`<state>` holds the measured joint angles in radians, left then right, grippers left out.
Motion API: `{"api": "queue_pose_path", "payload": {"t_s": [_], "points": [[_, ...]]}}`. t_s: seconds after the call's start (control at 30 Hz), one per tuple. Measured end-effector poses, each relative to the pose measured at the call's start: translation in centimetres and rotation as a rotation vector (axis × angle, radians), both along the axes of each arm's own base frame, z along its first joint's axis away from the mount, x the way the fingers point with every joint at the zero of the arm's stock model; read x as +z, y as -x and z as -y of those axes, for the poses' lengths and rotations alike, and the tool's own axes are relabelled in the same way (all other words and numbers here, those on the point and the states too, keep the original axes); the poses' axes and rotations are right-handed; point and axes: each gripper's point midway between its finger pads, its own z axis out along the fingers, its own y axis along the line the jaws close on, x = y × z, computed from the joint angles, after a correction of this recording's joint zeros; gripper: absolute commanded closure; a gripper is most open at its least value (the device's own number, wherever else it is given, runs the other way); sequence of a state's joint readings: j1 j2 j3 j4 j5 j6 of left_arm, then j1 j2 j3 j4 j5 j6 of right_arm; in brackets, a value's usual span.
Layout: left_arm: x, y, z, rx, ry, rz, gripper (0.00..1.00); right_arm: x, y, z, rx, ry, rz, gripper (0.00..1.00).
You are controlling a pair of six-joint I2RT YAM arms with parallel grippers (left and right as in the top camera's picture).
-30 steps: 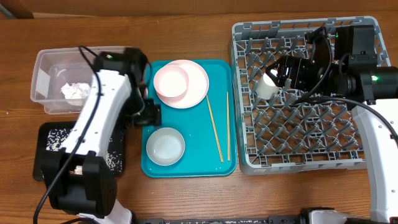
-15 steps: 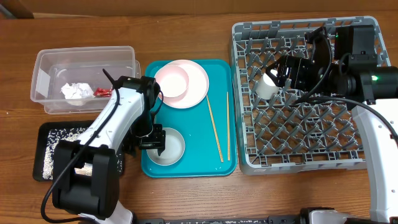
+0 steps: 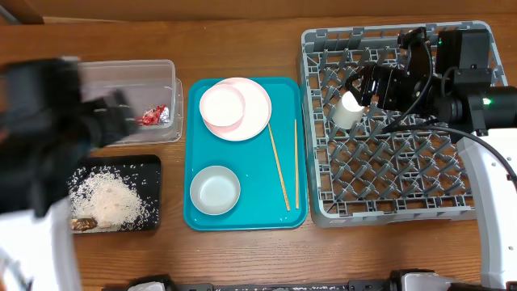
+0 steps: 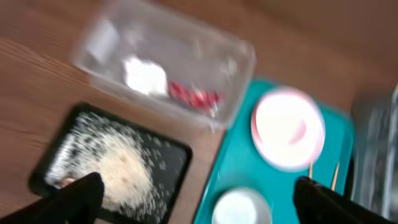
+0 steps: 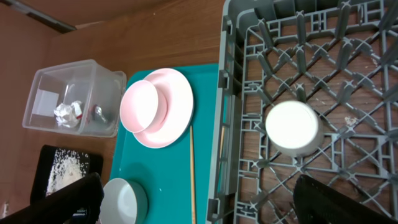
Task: Sort waste into correct bins and load items into the dishwasher
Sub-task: 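Move the right gripper from the rack down to the wooden chopsticks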
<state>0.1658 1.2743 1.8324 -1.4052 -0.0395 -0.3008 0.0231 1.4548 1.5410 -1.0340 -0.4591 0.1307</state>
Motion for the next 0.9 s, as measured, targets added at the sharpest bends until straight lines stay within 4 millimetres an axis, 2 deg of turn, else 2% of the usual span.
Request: {"api": "queue_pose_path", "payload": {"t_s": [0.03,0.13,0.2,0.3,0.4,0.5,0.6,0.7,0.8,0.9], "points": [[1.5,1.0,-1.0,0.047,-0.007,0.051,0.0,0.0,0.1,-0.1,0.005,-0.006,-0.005,0.0],[2.8,2.8,-2.1,0.11,-0.016,0.097,0.0,0.2,0.5,-0.9,0.023,-0.055,-0.023,0.0],[2.5,3.3,-2.3,0.124,-0.012,0.078,0.0,0.8,0.4,-1.6,0.029,-0.105,-0.019,0.0],[1.7,2.8,-2.4,0.126,-0.003,0.043,0.0,1.0,1.0,-3.3,0.044,-0.162,-0.055,0.0],[0.7,1.9,-2.7,0.126,0.005,0.008,0.0,0.4,2.3,-6.6,0.108,-0.162,-0.103,0.01],[0.2,1.4,-2.7,0.122,0.015,-0.011,0.0,-1.3,3.6,-10.1,0.178,-0.096,-0.146,0.13],[-0.3,0.9,-2.7,0.119,0.023,-0.03,0.0,-4.2,5.0,-13.6,0.235,0.038,-0.182,0.21],[-0.9,0.4,-2.9,0.119,0.027,-0.052,0.0,-6.2,5.6,-15.2,0.256,0.149,-0.184,0.29],[-1.8,-0.3,-3.1,0.119,0.035,-0.084,0.0,-8.4,6.3,-16.8,0.279,0.257,-0.188,0.33],[-2.5,-0.9,-3.2,0.119,0.041,-0.111,0.0,-10.4,6.6,-17.7,0.297,0.33,-0.199,0.4]]}}
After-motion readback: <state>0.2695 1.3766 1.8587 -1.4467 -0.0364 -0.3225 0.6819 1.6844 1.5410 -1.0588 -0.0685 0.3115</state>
